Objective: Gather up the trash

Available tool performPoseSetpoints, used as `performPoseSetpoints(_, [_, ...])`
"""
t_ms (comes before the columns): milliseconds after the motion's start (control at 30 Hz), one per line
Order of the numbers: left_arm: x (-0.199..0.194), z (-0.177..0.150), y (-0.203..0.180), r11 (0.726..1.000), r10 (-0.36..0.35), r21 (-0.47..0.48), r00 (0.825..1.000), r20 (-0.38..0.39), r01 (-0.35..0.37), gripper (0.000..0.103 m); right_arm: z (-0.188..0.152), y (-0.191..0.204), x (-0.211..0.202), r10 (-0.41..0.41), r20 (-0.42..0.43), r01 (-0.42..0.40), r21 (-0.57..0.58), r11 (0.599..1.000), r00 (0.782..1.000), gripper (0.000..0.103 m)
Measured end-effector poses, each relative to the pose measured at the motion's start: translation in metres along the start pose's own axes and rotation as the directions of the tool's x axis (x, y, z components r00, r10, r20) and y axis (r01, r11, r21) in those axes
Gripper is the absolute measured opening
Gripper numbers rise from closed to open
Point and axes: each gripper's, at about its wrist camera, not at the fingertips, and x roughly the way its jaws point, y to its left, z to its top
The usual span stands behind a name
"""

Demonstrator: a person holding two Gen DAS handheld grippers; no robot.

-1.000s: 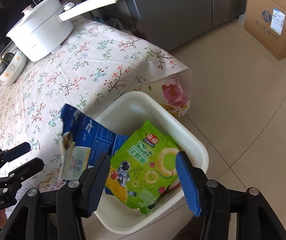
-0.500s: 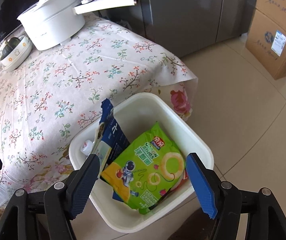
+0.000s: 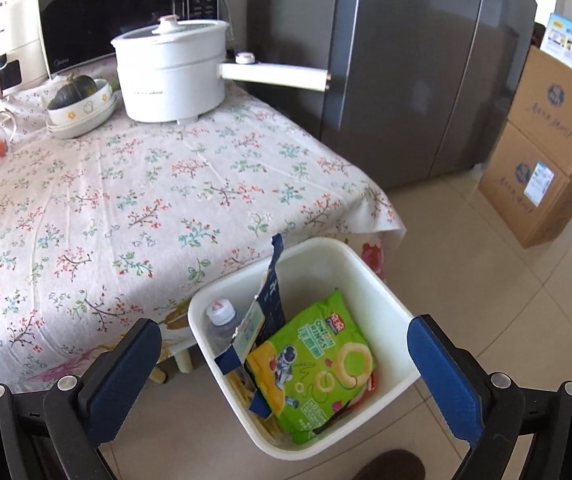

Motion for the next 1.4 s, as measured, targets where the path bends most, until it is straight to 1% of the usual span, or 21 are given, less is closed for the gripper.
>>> performPoseSetpoints(233, [-0.022,-0.008,0.007,1.000,0.017,-0.016,0.998,0.063,-0.016,0.103,-0.003,0.016,-0.021,0.022,0.079,-0.021,-0.013,1.000,0.997,0.101])
performPoseSetpoints(400, [-0.026,-0.006,0.005,1.000,0.024,-0.003,0.996,0.085,-0.024,0.103,-0.004,0.024,-0.018,0.022,0.083,-0.019,-0.029,0.999,0.996,0.102])
performPoseSetpoints(1000, [-0.020,-0.009,0.007,1.000,0.013,-0.012,0.998,0.060,-0.012,0.103,-0.009,0.021,-0.011,0.024,0.060,-0.023,-0.013,1.000,0.998,0.102])
performPoseSetpoints(1233, [-0.017,-0.009,0.006,1.000,0.022,-0.008,0.998,0.055,-0.021,0.103,-0.009,0.020,-0.014,0.028,0.070,-0.027,-0.011,1.000,0.997,0.102])
performPoseSetpoints(1400, [-0.016,-0.010,0.006,1.000,0.015,-0.009,0.999,0.050,-0.015,0.103,-0.008,0.020,-0.014,0.024,0.075,-0.024,-0.009,1.000,0.997,0.102])
